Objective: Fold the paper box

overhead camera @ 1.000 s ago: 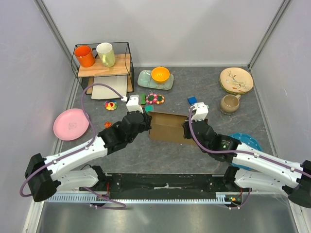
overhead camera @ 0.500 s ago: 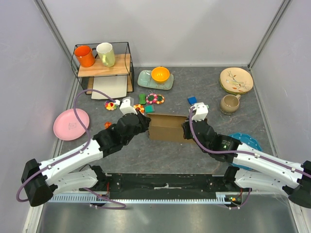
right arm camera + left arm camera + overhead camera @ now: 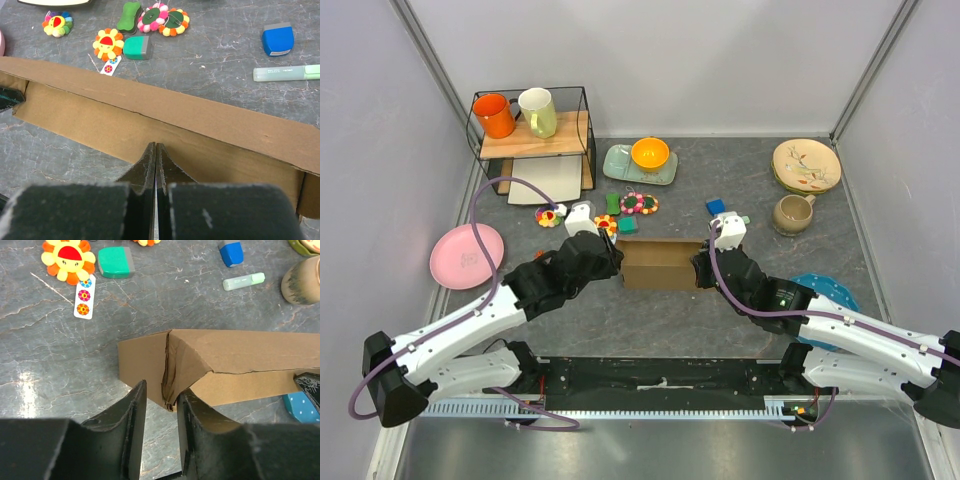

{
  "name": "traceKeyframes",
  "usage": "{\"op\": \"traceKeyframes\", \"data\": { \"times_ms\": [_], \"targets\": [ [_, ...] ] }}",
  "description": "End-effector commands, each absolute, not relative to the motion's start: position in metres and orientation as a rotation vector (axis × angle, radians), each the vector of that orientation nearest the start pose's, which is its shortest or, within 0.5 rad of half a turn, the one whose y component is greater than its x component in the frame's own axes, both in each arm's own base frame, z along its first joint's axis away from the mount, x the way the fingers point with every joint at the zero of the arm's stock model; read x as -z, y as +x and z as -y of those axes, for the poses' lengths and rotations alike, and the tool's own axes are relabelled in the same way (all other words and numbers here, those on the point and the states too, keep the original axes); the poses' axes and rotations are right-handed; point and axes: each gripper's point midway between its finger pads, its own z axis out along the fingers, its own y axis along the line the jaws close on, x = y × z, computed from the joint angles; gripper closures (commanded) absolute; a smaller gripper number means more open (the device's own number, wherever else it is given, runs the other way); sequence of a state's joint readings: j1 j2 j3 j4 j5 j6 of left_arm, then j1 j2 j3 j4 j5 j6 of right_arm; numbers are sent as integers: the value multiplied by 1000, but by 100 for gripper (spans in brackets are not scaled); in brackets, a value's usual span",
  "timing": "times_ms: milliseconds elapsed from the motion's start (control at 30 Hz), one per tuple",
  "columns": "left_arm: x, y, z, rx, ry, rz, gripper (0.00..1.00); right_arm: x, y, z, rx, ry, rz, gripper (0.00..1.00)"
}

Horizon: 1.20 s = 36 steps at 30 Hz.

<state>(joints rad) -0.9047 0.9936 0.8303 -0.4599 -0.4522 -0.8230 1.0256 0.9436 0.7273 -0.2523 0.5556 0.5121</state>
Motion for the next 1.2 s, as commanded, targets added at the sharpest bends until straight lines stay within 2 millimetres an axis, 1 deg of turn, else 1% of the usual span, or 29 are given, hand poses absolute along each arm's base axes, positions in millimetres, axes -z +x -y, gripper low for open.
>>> {"op": "traceKeyframes", "data": {
  "times_ms": [0, 67, 233, 333, 400, 467, 500, 533, 600, 633, 733, 900, 1067, 1167],
  "targets": [
    [-140, 208, 165, 167, 3, -2353, 63, -150, 211, -203, -275, -268, -2130, 100],
    [-140, 209, 164, 157, 16, -2350, 63, -150, 211, -204, -278, -266, -2130, 100],
    [-140, 210, 157, 111, 27, -2337, 69, -149, 211, -205, -278, -271, -2131, 100],
    [-136, 210, 155, 97, 34, -2344, 69, -148, 211, -205, -273, -272, -2133, 100],
    [-139, 210, 155, 103, 37, -2338, 67, -148, 211, -205, -273, -269, -2134, 100],
    [-151, 212, 158, 137, 38, -2309, 64, -148, 211, -206, -276, -269, -2133, 100],
    [-157, 212, 161, 166, 41, -2296, 64, -148, 211, -206, -276, -269, -2133, 100],
    [-168, 214, 164, 205, 37, -2271, 63, -149, 212, -206, -276, -270, -2132, 100],
    [-178, 214, 168, 243, 46, -2255, 62, -149, 212, -206, -275, -269, -2132, 100],
    [-187, 215, 171, 269, 42, -2240, 62, -149, 212, -206, -275, -271, -2133, 100],
    [-200, 216, 175, 307, 37, -2217, 61, -149, 212, -206, -273, -269, -2134, 100],
    [-206, 218, 178, 340, 41, -2197, 61, -148, 212, -207, -273, -275, -2135, 100],
    [-218, 221, 189, 417, 40, -2162, 61, -148, 213, -207, -273, -272, -2135, 100],
    [-223, 224, 192, 439, 37, -2146, 62, -148, 213, -207, -270, -273, -2134, 100]
  ]
}}
